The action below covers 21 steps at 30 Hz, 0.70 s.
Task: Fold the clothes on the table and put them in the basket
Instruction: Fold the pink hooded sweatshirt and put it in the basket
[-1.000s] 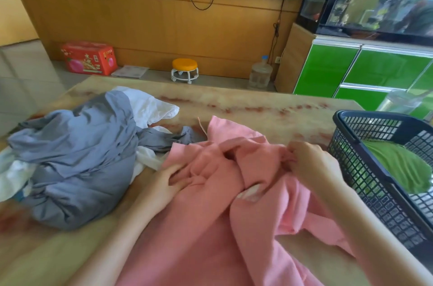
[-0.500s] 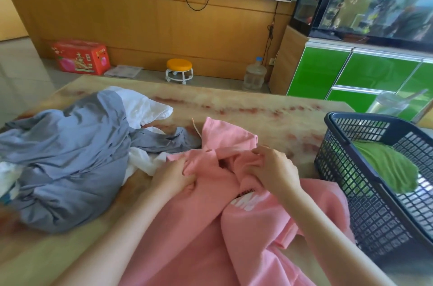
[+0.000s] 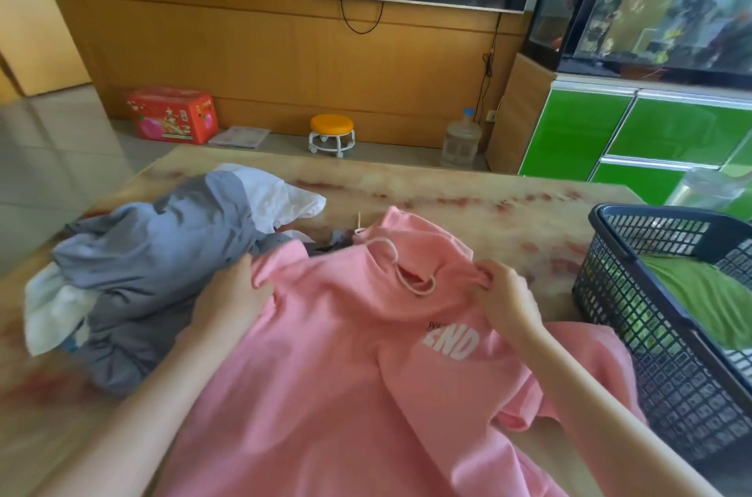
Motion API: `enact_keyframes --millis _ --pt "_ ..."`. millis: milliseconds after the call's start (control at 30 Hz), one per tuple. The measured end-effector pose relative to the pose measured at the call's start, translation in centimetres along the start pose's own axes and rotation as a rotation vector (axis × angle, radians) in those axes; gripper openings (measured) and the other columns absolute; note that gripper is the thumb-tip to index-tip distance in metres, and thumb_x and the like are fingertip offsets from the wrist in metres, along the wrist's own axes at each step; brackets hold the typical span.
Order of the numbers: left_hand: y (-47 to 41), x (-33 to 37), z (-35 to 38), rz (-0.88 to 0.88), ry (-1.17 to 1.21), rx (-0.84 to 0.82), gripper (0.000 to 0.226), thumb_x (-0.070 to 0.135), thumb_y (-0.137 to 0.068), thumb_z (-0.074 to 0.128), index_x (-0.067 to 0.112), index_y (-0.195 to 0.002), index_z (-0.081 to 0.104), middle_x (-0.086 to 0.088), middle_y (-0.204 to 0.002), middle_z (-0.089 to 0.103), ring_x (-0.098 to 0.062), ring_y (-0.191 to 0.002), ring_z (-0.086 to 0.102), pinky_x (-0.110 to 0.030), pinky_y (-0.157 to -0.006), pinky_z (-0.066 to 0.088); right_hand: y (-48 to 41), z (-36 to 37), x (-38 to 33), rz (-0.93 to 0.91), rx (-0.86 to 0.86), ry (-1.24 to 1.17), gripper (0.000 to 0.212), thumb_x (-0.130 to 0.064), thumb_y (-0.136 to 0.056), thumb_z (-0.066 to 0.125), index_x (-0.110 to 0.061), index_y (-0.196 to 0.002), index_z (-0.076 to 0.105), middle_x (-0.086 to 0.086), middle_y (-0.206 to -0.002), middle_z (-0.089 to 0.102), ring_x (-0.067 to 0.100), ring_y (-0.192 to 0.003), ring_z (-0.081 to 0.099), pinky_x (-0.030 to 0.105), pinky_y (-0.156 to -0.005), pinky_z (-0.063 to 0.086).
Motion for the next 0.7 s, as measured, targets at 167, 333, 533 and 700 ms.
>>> enact_keyframes --millis 167,333,533,700 --pt "0.1 0.1 1.7 -0.038 -0.099 -0.040 0.045 0.042 -0.088 0.054 0.012 -0.121 0.050 -0.016 -0.125 0.056 -0.036 -0.115 0.051 -0.040 -0.088 0.043 0.1 1.1 -0.2 0.021 -0.069 -0.005 0.047 -0.032 -0.087 0.059 -0.023 -0.133 0.052 0.007 -0.118 0.065 0.031 -0.105 0.059 0.037 -0.083 0.049" --pt "-0.1 3.4 0.7 0.200 -0.240 0.198 0.052 0.036 -0.088 0.060 0.018 -0.135 0.049 -0.011 -0.141 0.044 -0.033 -0.132 0.035 -0.054 -0.106 0.021 0.0 1.5 0.3 0.054 -0.083 -0.054 0.062 -0.031 -0.084 0.062 -0.026 -0.140 0.037 0.007 -0.120 0.063 0.030 -0.105 0.059 0.040 -0.086 0.049" --pt "-0.6 9.3 4.5 0.397 -0.090 -0.025 0.039 0.035 -0.100 0.038 0.022 -0.135 0.049 0.003 -0.138 0.051 -0.022 -0.126 0.046 -0.036 -0.103 0.030 -1.0 1.5 -0.8 -0.036 -0.064 0.003 0.051 -0.030 -0.087 0.062 -0.030 -0.136 0.046 0.001 -0.122 0.062 0.026 -0.103 0.059 0.035 -0.077 0.048" --pt "-3.1 7.3 6.4 0.254 -0.164 -0.099 0.018 0.032 -0.086 0.061 0.016 -0.094 0.060 -0.004 -0.097 0.068 -0.029 -0.097 0.061 -0.031 -0.069 0.042 -1.7 -0.1 -0.2 -0.029 0.106 0.023 0.024 -0.019 -0.086 0.060 -0.027 -0.108 0.068 0.002 -0.101 0.071 0.028 -0.092 0.064 0.031 -0.067 0.044"
Point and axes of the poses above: each hand's wrist, its own y-axis away from the middle knuckle, its own z-axis out of the palm, x = y × z, the point moved 10 cm from there along -y, towards the middle knuckle
